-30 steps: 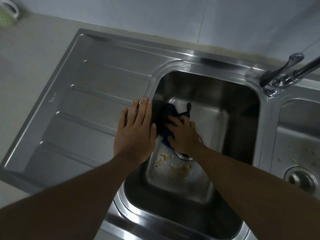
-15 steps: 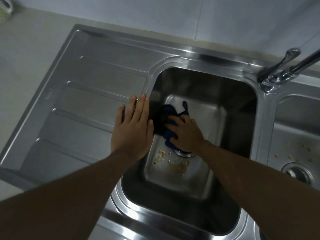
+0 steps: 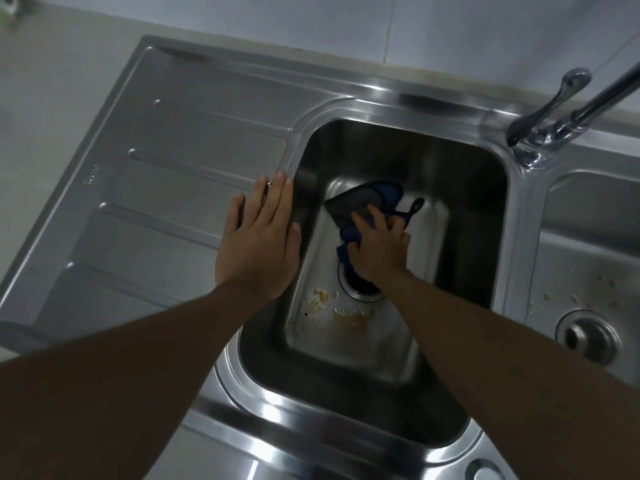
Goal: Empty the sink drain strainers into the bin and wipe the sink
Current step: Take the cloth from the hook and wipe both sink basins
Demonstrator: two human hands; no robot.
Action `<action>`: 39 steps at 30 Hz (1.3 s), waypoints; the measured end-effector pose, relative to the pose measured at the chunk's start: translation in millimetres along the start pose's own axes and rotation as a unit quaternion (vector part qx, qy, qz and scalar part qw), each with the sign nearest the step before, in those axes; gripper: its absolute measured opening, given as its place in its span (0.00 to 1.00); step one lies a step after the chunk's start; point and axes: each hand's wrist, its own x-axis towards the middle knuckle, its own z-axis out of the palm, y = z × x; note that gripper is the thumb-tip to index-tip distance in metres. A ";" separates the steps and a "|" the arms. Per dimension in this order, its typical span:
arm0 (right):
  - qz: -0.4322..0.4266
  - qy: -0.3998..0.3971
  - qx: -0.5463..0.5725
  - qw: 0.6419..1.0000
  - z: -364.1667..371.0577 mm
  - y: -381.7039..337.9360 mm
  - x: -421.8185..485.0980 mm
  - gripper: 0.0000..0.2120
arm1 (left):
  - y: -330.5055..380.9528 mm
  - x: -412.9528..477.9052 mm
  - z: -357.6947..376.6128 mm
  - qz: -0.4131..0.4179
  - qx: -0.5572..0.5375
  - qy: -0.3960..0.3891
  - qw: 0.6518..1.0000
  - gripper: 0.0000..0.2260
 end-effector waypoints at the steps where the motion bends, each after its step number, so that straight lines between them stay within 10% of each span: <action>1: -0.009 -0.015 -0.004 1.000 0.4 -4.6 -2.3 0.31 | 0.1 -0.1 0.2 0.001 -0.001 0.000 1.000 0.27; 11: -0.316 -0.137 -0.095 0.934 22.1 -22.2 -76.6 0.27 | -13.0 -5.6 -12.2 -0.059 -0.289 0.075 0.953 0.23; 17: -0.272 -0.127 -0.019 0.954 29.9 -10.9 -98.4 0.32 | -15.6 -15.8 -1.6 -0.006 -0.001 0.029 1.000 0.25; 28: -0.462 -0.072 -0.109 0.877 31.6 12.9 -105.6 0.26 | -15.6 -8.3 -4.0 -0.008 -0.013 0.012 1.000 0.25; 33: -0.146 0.010 -0.047 0.988 27.0 3.9 -93.4 0.27 | -14.2 -8.0 -5.3 -0.007 -0.008 -0.001 1.000 0.25; 39: -0.410 -0.039 -0.123 0.903 31.3 13.5 -111.1 0.28 | -13.7 -6.9 -6.8 -0.004 -0.001 -0.002 1.000 0.25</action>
